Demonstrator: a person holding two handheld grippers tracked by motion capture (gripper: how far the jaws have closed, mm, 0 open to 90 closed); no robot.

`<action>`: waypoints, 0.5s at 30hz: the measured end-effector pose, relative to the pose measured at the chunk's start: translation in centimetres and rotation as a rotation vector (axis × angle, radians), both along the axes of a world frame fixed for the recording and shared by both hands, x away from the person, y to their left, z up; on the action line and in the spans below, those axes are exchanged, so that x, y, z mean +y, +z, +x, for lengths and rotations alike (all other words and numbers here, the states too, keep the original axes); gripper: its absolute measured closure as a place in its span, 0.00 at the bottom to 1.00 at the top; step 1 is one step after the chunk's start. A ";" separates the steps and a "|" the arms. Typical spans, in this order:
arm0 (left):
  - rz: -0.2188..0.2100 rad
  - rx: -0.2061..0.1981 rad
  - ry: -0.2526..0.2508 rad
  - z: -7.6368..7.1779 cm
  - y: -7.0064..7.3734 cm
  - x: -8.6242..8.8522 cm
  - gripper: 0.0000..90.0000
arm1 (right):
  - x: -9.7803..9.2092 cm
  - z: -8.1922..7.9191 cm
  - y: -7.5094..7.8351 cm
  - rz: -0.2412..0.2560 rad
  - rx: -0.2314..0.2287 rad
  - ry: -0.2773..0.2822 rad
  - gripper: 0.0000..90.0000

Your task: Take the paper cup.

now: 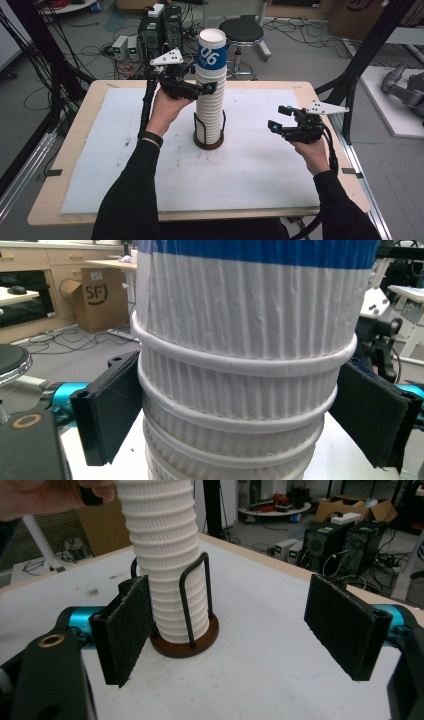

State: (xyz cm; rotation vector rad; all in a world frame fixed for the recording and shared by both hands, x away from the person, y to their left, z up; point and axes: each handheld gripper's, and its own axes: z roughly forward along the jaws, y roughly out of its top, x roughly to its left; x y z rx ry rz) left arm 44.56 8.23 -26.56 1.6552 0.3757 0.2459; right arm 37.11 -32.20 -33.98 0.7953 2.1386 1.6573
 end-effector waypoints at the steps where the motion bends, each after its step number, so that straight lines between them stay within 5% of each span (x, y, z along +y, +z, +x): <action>1: 0.000 0.000 0.000 0.0 0.0 0.0 0.13 | 0.0 0.1 0.4 -0.001 -0.003 0.001 0.22; 15: -0.001 -0.001 -0.002 0.0 0.0 0.0 0.14 | 2.4 1.7 6.5 0.002 -0.073 0.045 0.22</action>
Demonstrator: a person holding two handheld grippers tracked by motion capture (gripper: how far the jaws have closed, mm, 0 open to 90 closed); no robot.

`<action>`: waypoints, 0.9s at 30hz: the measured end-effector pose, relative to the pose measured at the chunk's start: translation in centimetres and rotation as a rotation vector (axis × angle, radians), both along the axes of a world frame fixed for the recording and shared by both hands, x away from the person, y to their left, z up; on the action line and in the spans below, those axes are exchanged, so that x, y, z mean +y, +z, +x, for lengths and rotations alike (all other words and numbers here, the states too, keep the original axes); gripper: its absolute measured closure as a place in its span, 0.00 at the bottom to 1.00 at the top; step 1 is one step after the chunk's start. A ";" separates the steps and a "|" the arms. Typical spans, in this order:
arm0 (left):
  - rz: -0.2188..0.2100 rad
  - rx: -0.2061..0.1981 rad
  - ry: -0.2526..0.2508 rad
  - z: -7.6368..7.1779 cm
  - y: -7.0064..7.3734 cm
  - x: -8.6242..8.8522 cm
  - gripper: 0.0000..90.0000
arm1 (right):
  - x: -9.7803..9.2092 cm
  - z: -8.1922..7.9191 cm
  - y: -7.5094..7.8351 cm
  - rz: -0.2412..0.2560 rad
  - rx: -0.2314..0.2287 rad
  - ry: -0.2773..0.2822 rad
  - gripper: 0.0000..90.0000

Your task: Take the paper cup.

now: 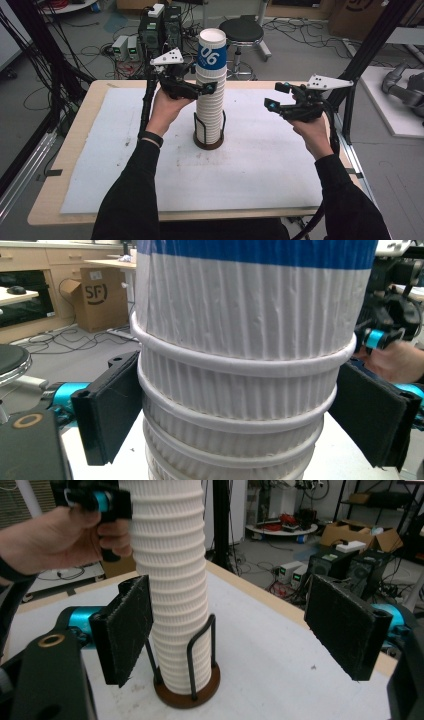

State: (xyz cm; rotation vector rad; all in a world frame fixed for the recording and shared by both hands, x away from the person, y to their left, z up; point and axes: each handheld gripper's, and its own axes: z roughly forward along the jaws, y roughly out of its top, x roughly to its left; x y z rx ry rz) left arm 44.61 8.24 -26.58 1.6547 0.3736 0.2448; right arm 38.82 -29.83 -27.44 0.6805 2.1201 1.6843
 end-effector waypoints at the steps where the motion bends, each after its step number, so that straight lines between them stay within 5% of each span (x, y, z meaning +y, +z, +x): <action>1: 0.000 0.000 0.000 0.0 0.0 0.0 0.14 | 0.0 0.0 0.0 0.000 0.000 0.000 0.22; 17: -0.002 -0.002 -0.002 0.1 0.0 0.1 0.14 | 5.3 2.6 7.0 0.061 -0.045 0.057 0.22; 27: -0.002 0.000 -0.002 0.1 0.0 0.1 0.14 | 8.8 3.7 10.3 0.057 -0.048 0.094 0.22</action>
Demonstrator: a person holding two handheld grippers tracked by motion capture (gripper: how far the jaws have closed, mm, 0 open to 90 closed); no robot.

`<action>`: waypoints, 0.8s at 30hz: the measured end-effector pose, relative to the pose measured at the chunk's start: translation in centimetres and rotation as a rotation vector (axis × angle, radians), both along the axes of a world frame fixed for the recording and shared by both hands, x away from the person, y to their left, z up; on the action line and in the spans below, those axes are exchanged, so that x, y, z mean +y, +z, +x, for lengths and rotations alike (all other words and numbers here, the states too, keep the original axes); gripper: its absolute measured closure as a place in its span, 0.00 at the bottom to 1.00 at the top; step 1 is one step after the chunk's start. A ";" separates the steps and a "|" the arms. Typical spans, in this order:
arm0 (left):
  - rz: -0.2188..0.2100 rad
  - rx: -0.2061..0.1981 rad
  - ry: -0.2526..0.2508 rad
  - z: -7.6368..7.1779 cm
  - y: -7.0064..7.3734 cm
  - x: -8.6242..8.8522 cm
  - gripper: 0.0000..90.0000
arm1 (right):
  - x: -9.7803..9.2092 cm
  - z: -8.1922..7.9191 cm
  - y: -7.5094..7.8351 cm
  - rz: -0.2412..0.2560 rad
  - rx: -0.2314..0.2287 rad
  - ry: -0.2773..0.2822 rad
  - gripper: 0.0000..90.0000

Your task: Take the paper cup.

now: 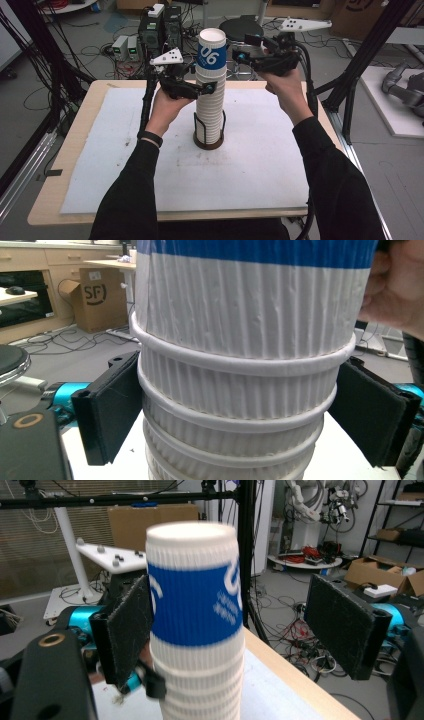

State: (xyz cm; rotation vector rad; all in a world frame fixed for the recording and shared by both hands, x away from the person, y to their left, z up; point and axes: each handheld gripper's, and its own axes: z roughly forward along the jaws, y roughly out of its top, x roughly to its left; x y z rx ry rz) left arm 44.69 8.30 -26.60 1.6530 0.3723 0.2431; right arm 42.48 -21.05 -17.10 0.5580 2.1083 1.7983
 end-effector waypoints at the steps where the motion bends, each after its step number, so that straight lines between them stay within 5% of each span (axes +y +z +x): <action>1: 0.000 0.000 0.000 0.0 0.0 0.0 0.14 | 0.3 0.1 0.3 -0.006 -0.002 0.002 0.22; 12: 0.005 -0.006 -0.005 0.0 0.0 0.0 0.14 | 3.9 0.9 2.5 -0.032 0.023 0.037 0.22; 22: 0.009 -0.008 -0.005 0.0 0.0 0.0 0.14 | 5.7 1.6 2.4 -0.077 0.076 0.017 0.23; 24: 0.008 -0.008 -0.004 0.0 0.0 0.0 0.14 | 5.9 1.8 2.3 -0.076 0.087 0.050 0.33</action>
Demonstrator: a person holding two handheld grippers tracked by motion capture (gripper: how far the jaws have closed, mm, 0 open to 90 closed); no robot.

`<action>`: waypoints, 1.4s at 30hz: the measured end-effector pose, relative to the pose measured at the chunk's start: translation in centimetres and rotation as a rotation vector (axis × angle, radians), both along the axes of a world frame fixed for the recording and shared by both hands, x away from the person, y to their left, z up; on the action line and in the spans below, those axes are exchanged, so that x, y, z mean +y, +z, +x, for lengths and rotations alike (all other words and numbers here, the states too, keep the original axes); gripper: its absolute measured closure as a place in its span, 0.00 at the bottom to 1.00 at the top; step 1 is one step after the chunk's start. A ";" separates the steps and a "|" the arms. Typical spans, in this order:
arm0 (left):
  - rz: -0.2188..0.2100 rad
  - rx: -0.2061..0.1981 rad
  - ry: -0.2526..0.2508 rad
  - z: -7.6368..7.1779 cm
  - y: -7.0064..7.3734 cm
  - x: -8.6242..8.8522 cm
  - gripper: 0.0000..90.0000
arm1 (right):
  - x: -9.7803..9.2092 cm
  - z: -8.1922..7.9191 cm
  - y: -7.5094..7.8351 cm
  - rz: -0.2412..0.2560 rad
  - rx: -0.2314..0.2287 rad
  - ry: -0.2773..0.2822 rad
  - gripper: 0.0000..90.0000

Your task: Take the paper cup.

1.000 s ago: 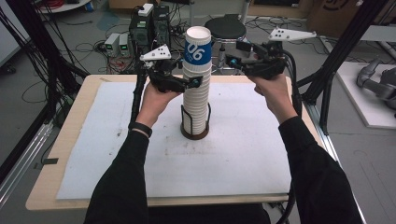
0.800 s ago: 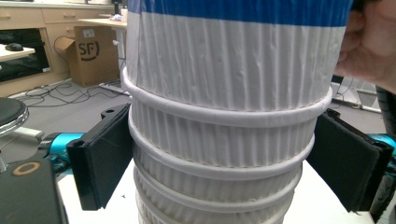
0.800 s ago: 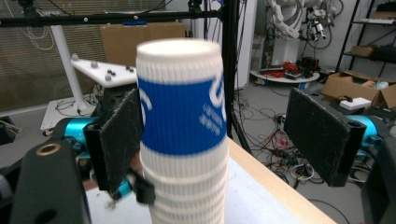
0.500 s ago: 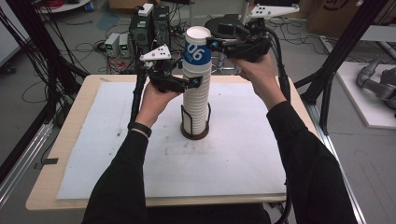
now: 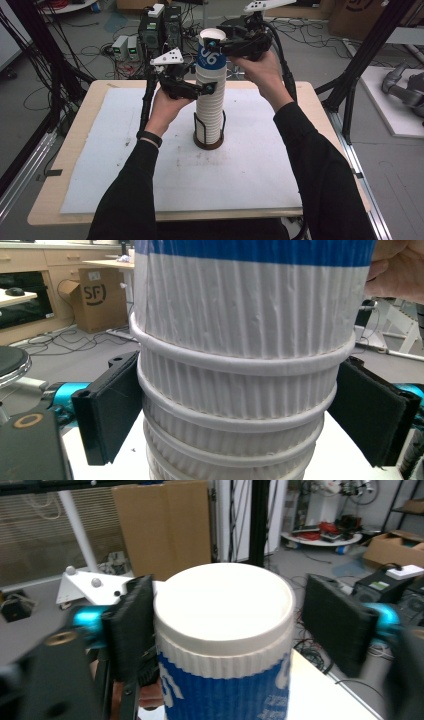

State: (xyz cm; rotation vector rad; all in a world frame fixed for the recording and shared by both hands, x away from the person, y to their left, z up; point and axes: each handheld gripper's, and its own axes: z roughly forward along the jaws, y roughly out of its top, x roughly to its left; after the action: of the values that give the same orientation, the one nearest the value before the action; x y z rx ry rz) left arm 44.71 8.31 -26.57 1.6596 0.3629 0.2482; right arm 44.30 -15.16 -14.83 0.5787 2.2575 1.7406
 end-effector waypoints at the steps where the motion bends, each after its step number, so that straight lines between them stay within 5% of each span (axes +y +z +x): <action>1: 0.000 0.000 0.000 0.0 0.0 0.0 0.14 | 0.0 0.1 0.0 0.004 0.006 0.004 0.33; 19: 0.004 -0.005 -0.001 0.0 0.0 0.0 0.14 | -0.4 -0.4 0.9 0.052 -0.031 0.012 0.34; 42: 0.006 -0.015 -0.004 0.0 0.0 -0.1 0.14 | -1.6 -2.9 5.3 0.127 -0.188 0.005 0.34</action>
State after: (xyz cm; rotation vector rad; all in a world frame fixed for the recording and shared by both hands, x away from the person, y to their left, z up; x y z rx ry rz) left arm 44.72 8.22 -26.61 1.6636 0.3476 0.2590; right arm 41.42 -16.79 -9.55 0.4141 2.0360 1.8664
